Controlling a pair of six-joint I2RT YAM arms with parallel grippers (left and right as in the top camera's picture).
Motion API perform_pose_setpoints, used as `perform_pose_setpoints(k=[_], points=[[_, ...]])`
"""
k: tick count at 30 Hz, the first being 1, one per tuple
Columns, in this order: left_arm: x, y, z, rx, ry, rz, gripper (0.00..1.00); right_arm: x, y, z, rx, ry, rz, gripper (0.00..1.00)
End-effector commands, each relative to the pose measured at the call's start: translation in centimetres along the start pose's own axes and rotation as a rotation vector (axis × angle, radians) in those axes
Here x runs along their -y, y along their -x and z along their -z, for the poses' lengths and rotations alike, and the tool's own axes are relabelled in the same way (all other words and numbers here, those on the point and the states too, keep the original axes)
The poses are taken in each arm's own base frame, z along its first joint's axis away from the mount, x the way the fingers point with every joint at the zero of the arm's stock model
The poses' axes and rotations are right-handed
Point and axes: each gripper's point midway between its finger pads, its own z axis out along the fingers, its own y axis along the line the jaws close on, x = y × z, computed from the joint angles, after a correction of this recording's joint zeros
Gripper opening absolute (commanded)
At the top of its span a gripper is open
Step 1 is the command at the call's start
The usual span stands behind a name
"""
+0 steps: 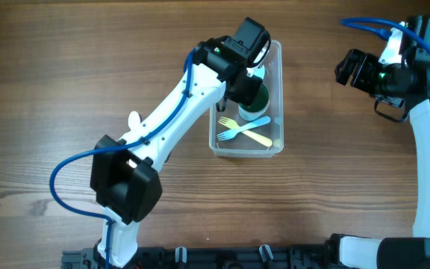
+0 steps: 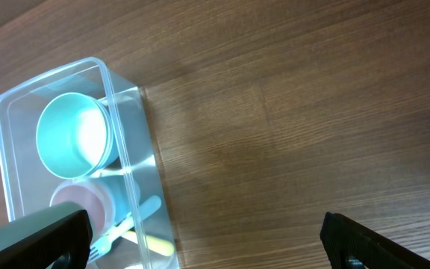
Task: Pack container
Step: 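Carry the green cup over the container, stack it on the pink cup, release, then lower the left gripper onto the white spoon and grasp its handle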
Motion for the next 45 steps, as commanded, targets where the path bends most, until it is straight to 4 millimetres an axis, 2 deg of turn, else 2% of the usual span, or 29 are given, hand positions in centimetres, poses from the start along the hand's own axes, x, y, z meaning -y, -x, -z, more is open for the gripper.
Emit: perform_pose_setpoints(k=[1, 3, 5, 6, 7, 8, 10, 12, 13, 14, 15, 16, 17, 20, 21, 23, 24, 26, 28, 30, 31, 35, 37, 39, 42, 45], points=[[-0.1, 0.0, -2.2, -0.02, 0.01, -0.025, 0.04, 0.0, -0.1, -0.3, -0.01, 0.009, -0.019, 1.0], [-0.1, -0.1, -3.6, -0.033, 0.011, -0.024, 0.05, 0.0, -0.1, -0.3, -0.01, 0.009, -0.019, 1.0], [-0.2, -0.1, -4.1, -0.04, 0.012, -0.024, 0.08, 0.0, -0.1, -0.3, -0.01, 0.009, -0.019, 1.0], [-0.1, 0.0, -4.3, -0.034, 0.011, -0.024, 0.15, 0.0, -0.1, -0.3, -0.01, 0.009, -0.019, 1.0], [-0.1, 0.4, -4.2, -0.019, 0.01, -0.024, 0.28, 0.0, -0.1, -0.3, -0.01, 0.009, -0.019, 1.0], [-0.3, 0.8, -3.9, -0.001, 0.013, -0.021, 0.46, 0.0, -0.1, -0.3, -0.01, 0.009, -0.019, 1.0], [-1.5, 1.8, -2.1, 0.047, 0.059, 0.021, 0.51, 0.0, -0.1, -0.3, -0.01, 0.009, -0.019, 1.0], [-3.4, 2.9, 1.8, 0.113, 0.101, 0.085, 0.55, 0.0, -0.1, -0.3, -0.009, 0.009, -0.019, 1.0], [-4.7, 2.9, 4.6, 0.141, 0.107, 0.139, 0.73, 0.0, -0.1, -0.3, -0.01, 0.009, -0.019, 1.0], [-6.2, 2.2, 6.7, 0.145, 0.118, 0.193, 0.76, 0.0, -0.1, -0.3, -0.009, 0.009, -0.019, 1.0], [-7.4, 1.3, 7.8, 0.13, 0.13, 0.24, 0.77, 0.0, -0.1, -0.3, -0.01, 0.009, -0.019, 1.0], [-8.8, -0.1, 8.4, 0.091, 0.147, 0.296, 0.77, 0.0, -0.1, -0.3, -0.01, 0.009, -0.019, 1.0], [-10.7, -2.6, 8.5, 0.0, 0.174, 0.362, 0.77, 0.0, -0.1, -0.3, -0.009, 0.009, -0.019, 1.0], [-13.7, -8.2, 7.2, -0.208, 0.212, 0.491, 0.71, 0.0, -0.1, -0.3, -0.01, 0.009, -0.019, 1.0], [-14.2, -9.4, 6.5, -0.249, 0.209, 0.507, 0.7, 0.0, -0.1, -0.3, -0.01, 0.009, -0.019, 1.0], [-13.5, -11.5, 3.2, -0.321, 0.091, 0.441, 0.7, 0.0, -0.1, -0.3, -0.01, 0.009, -0.019, 1.0], [-13.3, -11.9, 2.0, -0.324, 0.068, 0.423, 0.7, 0.0, -0.1, -0.3, -0.01, 0.009, -0.019, 1.0], [-13.3, -13.5, -0.6, -0.345, 0.067, 0.418, 0.68, 0.0, -0.1, -0.3, -0.01, 0.009, -0.019, 1.0], [-13.6, -15.8, -2.4, -0.384, 0.073, 0.48, 0.64, 0.0, -0.1, -0.3, -0.01, 0.009, -0.019, 1.0], [-14.2, -17.2, -2.8, -0.413, 0.08, 0.533, 0.54, 0.0, -0.1, -0.3, -0.01, 0.009, -0.019, 1.0], [-14.5, -17.7, -2.9, -0.423, 0.086, 0.564, 0.53, 0.0, -0.1, -0.3, -0.01, 0.009, -0.019, 1.0], [-16.7, -19.8, -2.9, -0.453, 0.108, 0.722, 0.54, 0.0, -0.1, -0.3, -0.01, 0.009, -0.019, 1.0], [-18.0, -22.0, -3.2, -0.484, 0.113, 0.784, 0.55, 0.0, -0.1, -0.3, -0.01, 0.009, -0.019, 1.0], [-18.7, -23.1, -3.7, -0.487, 0.115, 0.816, 0.57, 0.0, -0.1, -0.3, -0.009, 0.009, -0.019, 1.0], [-20.0, -24.1, -4.7, -0.463, 0.14, 0.812, 0.58, 0.0, -0.1, -0.3, -0.01, 0.009, -0.019, 1.0], [-20.6, -23.9, -5.4, -0.429, 0.156, 0.794, 0.6, 0.0, -0.1, -0.3, -0.01, 0.009, -0.019, 1.0]])
